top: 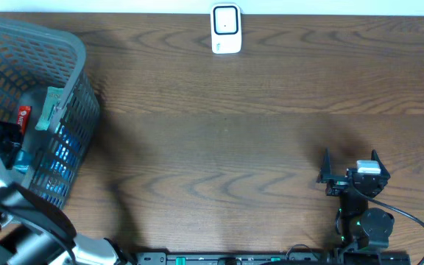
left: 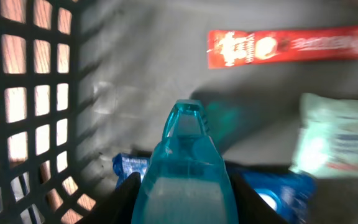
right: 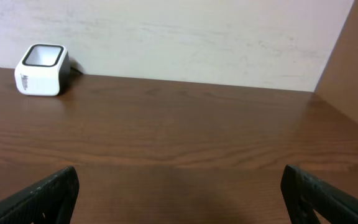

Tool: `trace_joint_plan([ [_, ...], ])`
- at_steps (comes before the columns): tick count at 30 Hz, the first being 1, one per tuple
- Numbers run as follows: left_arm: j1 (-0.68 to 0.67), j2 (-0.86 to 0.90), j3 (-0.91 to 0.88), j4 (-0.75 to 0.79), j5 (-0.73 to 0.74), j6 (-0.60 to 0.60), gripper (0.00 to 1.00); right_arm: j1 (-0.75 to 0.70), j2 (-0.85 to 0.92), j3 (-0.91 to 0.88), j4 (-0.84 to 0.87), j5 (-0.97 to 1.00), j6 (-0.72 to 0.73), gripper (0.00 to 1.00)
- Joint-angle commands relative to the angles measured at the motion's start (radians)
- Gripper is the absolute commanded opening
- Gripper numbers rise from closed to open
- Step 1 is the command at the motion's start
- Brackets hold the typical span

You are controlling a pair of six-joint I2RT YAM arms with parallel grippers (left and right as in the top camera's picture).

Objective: Scan the item barcode
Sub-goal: 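Lift the mouthwash bottle out and carry it toward the white scanner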

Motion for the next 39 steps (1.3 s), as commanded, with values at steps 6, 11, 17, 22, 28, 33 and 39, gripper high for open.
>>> trace_joint_plan([
  [6,0.002,-0.29,0.191,0.014,0.146,0.026,0.36,0.009,-0.006,-0.002,-0.003,0.002,-0.006,0.99],
  [11,0.001,-0.386,0.216,0.097,0.374,0.024,0.37,0.009,-0.006,-0.002,-0.003,0.003,-0.006,0.99],
  [17,-0.035,-0.431,0.216,0.209,0.679,-0.064,0.37,0.009,-0.006,-0.002,-0.003,0.002,-0.006,0.99],
  [22,-0.253,-0.41,0.215,0.239,0.739,-0.086,0.38,0.009,-0.006,-0.002,-0.003,0.002,-0.006,0.99],
  [28,-0.556,-0.349,0.215,0.242,0.643,0.069,0.38,0.009,-0.006,-0.002,-0.003,0.003,-0.006,0.99],
  [33,-0.795,-0.255,0.215,0.224,0.564,0.282,0.41,0.009,-0.006,-0.002,-0.003,0.002,-0.006,0.99],
  [39,-1.023,-0.108,0.215,0.132,0.36,0.541,0.42,0.009,-0.006,-0.002,-0.003,0.002,-0.006,0.99],
])
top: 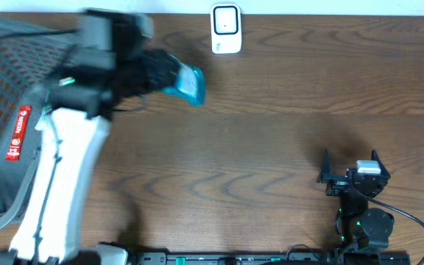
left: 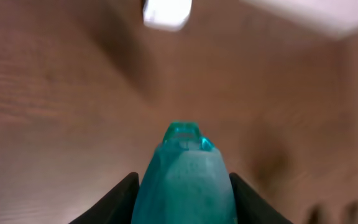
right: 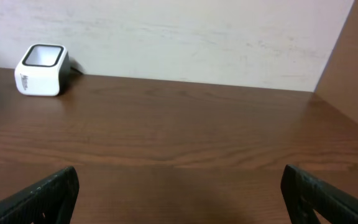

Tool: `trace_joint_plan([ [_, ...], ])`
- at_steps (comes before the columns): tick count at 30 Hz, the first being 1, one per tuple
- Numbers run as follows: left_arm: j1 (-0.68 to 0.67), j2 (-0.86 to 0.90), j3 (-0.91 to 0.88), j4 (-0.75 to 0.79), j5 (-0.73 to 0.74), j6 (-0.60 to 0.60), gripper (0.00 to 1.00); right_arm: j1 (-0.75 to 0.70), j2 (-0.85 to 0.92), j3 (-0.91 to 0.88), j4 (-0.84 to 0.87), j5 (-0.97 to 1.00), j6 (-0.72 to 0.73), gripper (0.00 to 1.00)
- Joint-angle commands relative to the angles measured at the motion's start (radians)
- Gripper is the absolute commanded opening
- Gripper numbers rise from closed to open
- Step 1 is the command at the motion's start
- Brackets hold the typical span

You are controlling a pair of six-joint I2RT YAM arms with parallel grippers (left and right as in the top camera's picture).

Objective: Scan the item barcode
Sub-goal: 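Lift the mouthwash bottle out and carry it toward the white scanner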

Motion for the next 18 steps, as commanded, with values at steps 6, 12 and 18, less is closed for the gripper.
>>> trace_joint_plan([
  [6,-0.239,0.207,0.022,-0.027,-0.22,0.345,0.44,0.009,-0.005,-0.002,-0.003,0.002,-0.006,0.99],
  [12,-0.319,0.315,0.022,-0.024,-0.219,0.457,0.44,0.009,-0.005,-0.002,-0.003,0.002,-0.006,0.99],
  [18,-0.343,0.382,0.02,0.019,-0.217,0.481,0.44,0.009,-0.005,-0.002,-0.003,0.002,-0.006,0.99],
])
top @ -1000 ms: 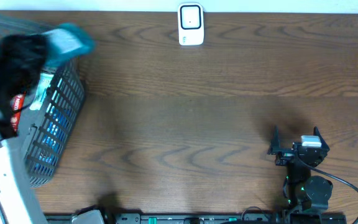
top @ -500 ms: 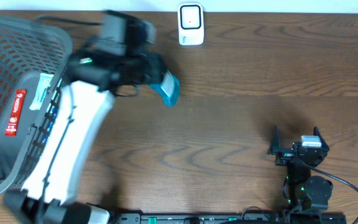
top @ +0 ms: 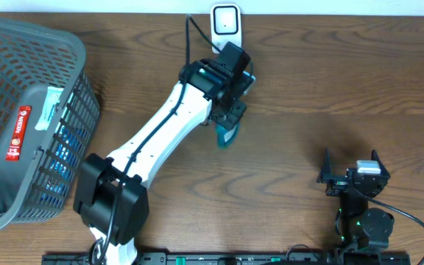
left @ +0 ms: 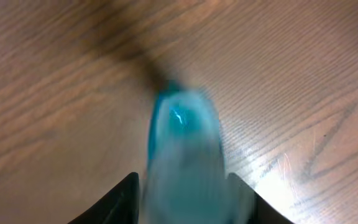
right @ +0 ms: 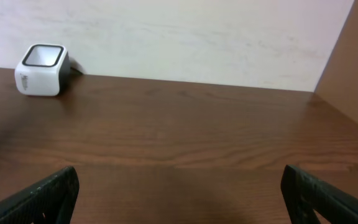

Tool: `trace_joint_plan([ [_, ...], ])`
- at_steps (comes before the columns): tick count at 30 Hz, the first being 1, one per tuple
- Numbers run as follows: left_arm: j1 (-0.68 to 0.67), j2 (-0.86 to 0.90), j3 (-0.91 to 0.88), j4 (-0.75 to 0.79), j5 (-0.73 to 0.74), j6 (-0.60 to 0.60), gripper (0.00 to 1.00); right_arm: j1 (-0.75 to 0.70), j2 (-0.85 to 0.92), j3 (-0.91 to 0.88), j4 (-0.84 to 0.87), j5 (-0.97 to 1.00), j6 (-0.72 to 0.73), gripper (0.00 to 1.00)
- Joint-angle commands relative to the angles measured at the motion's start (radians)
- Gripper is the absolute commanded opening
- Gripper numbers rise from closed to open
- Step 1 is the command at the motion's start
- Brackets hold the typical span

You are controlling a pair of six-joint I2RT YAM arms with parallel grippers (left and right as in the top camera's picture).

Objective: Scan the item barcode
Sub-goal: 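Lift the mouthwash bottle out and carry it toward the white scanner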

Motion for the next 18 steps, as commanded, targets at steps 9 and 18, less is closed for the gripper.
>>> trace_joint_plan([
  [9,-0.001,0.042,0.02,0.066,-0.002,0.046,0.44,0.009,-0.005,-0.002,-0.003,0.002,-0.006,0.99],
  [18,-0.001,0.042,0.016,0.066,-0.001,0.046,0.43,0.009,-0.005,-0.002,-0.003,0.002,-0.006,0.99],
])
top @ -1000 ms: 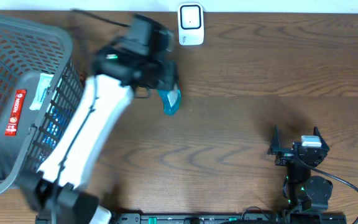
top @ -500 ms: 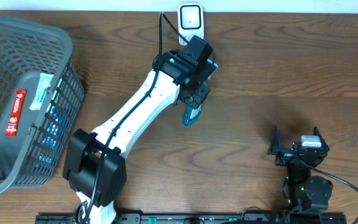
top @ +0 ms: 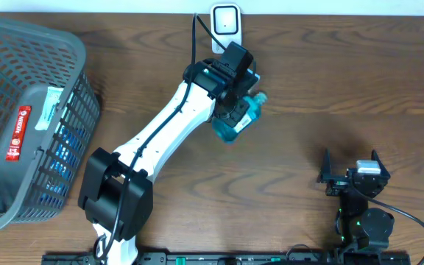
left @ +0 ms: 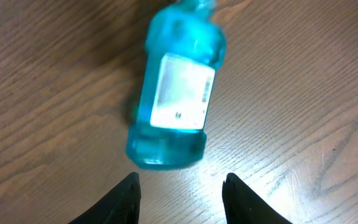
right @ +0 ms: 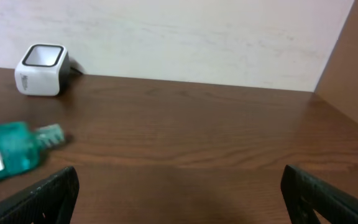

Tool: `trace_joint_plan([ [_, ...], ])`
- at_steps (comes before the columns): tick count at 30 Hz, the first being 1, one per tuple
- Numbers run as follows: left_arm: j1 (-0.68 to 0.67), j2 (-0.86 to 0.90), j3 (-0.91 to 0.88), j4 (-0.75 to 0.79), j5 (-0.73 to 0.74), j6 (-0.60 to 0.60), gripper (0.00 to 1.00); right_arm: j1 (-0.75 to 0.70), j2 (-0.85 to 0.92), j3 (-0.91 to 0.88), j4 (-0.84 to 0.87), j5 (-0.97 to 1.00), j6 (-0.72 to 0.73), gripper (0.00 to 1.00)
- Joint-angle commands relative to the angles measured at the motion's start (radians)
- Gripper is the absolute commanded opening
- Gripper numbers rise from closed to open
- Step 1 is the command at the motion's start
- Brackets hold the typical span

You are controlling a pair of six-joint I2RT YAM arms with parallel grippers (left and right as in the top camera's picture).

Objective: Scan the item barcode
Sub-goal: 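Lift the mouthwash bottle out and carry it toward the white scanner, then release the mouthwash bottle onto the table near the scanner, then return the left gripper to the basket and grasp the blue Oreo pack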

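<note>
A teal bottle [left: 174, 109] lies on its side on the wooden table, its white label with the barcode facing up. In the overhead view the bottle [top: 237, 119] rests just in front of the white scanner [top: 226, 28], cap pointing right. My left gripper [left: 180, 190] hovers over the bottle's base end, open and holding nothing. The bottle [right: 10, 153] and the scanner [right: 41, 70] also show at the left of the right wrist view. My right gripper [right: 179, 194] sits open near the table's front right, far from both.
A grey mesh basket [top: 79, 70] stands at the left edge, holding a red packet [top: 21, 133], a pale packet and blue items. My left arm [top: 160, 140] stretches diagonally across the middle of the table.
The left gripper was shut on the teal bottle over the table in front of the scanner. Now the bottle lies on the table, label up, and the gripper is open above it.
The left gripper was shut on the teal bottle inside the basket. Then it carried the bottle in the air left of the scanner. Then it held it low in front of the scanner. Now the bottle lies loose there; the right arm stayed still.
</note>
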Motion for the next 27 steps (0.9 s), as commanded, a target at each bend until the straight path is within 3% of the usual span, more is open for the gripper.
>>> trace_joint_plan([
  [1,0.002,0.01,0.013,0.001,-0.002,0.008,0.43,0.009,-0.005,-0.002,-0.003,0.002,-0.006,0.99],
  [3,0.002,0.01,0.011,-0.004,-0.002,0.007,0.48,0.009,-0.005,-0.002,-0.003,0.002,-0.006,0.99],
  [6,0.007,-0.008,0.017,-0.003,-0.037,-0.035,0.74,0.009,-0.005,-0.002,-0.003,0.002,-0.006,0.99],
  [8,0.016,-0.034,0.034,-0.013,-0.096,-0.09,0.84,0.009,-0.005,-0.002,-0.003,0.003,-0.006,0.99],
  [12,0.055,-0.115,0.145,-0.127,-0.272,-0.147,0.96,0.009,-0.005,-0.002,-0.003,0.002,-0.006,0.99],
  [18,0.234,-0.251,0.415,-0.316,-0.433,-0.288,1.0,0.009,-0.005,-0.002,-0.003,0.002,-0.006,0.99],
  [22,0.495,-0.337,0.51,-0.393,-0.43,-0.47,0.99,0.009,-0.005,-0.002,-0.003,0.002,-0.006,0.99],
  [24,0.661,-0.364,0.51,-0.431,-0.389,-0.509,0.99,0.009,-0.005,-0.002,-0.003,0.002,-0.006,0.99],
  [27,0.89,-0.358,0.495,-0.496,-0.241,-0.451,1.0,0.009,-0.005,-0.002,-0.003,0.003,-0.006,0.99],
])
